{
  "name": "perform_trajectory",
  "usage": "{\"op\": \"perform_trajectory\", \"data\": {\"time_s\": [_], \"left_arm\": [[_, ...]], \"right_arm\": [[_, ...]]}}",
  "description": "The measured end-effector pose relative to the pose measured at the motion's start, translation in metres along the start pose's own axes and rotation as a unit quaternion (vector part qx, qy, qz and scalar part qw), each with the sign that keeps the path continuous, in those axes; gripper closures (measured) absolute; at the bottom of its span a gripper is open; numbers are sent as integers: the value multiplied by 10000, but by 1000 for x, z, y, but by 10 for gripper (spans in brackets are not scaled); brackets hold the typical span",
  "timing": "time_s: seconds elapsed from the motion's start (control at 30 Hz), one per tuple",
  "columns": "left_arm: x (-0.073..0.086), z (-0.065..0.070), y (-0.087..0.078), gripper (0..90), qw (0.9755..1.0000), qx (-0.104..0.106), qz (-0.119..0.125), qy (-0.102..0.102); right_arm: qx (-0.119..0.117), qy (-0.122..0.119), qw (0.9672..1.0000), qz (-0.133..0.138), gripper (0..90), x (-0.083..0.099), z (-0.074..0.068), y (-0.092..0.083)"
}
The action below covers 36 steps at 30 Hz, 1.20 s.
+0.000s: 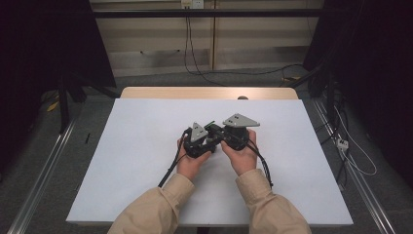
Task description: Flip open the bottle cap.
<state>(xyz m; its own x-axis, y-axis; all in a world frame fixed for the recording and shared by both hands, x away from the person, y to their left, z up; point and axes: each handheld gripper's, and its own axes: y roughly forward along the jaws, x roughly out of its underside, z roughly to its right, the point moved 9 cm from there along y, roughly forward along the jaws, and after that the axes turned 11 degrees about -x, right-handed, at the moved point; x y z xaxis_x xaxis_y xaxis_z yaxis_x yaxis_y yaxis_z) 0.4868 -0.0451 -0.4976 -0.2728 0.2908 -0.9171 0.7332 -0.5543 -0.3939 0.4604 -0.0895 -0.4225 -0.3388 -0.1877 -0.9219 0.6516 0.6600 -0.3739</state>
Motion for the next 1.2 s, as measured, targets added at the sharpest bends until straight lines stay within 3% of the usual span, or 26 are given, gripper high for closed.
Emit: {"op": "perform_trajectory", "data": {"time_s": [1.2], "left_arm": [[0, 0, 0, 533, 10000, 6, 0, -1]], "right_arm": [[30, -62, 10000, 51, 900, -8, 4, 6]]}}
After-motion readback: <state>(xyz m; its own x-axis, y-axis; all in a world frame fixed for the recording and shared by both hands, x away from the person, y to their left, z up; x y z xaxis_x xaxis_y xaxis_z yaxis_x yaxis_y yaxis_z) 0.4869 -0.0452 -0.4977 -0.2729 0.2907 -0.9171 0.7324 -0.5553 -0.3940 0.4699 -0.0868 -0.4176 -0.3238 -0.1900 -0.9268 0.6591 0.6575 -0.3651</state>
